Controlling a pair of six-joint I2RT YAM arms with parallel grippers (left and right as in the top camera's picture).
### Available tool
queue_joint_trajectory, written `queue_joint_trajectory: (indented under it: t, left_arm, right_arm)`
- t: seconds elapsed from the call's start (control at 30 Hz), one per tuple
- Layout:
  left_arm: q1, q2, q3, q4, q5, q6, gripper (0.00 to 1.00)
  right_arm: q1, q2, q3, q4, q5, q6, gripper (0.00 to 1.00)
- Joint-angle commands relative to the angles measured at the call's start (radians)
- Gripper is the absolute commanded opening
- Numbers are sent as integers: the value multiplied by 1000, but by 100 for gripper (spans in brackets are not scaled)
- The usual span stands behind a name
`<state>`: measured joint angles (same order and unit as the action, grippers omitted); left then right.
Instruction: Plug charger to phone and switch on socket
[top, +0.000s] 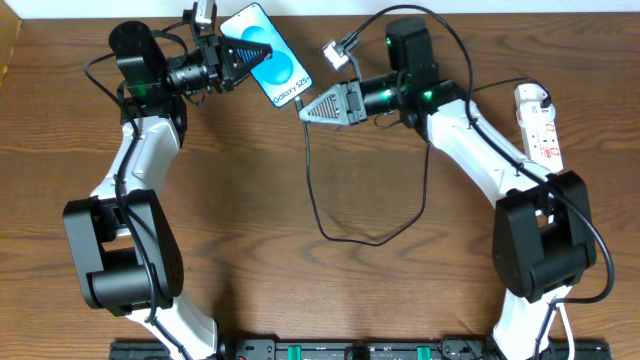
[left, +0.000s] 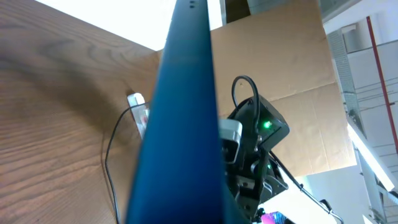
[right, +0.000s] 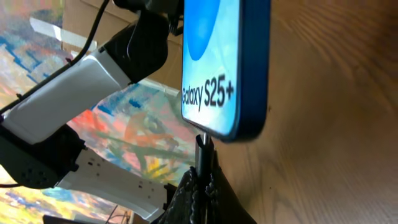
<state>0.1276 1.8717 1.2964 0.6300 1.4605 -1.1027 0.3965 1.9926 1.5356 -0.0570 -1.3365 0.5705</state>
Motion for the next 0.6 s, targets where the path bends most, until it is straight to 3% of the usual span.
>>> queue_joint_trajectory:
  t: [0.0, 0.57]
  left_arm:
    - [-23, -26, 8, 4, 111, 29, 7]
    - [-21, -26, 0, 4, 111, 29, 7]
  right_arm:
    - [-35, 0, 19, 24, 35, 2, 1]
    - [26, 0, 19, 24, 24, 2, 1]
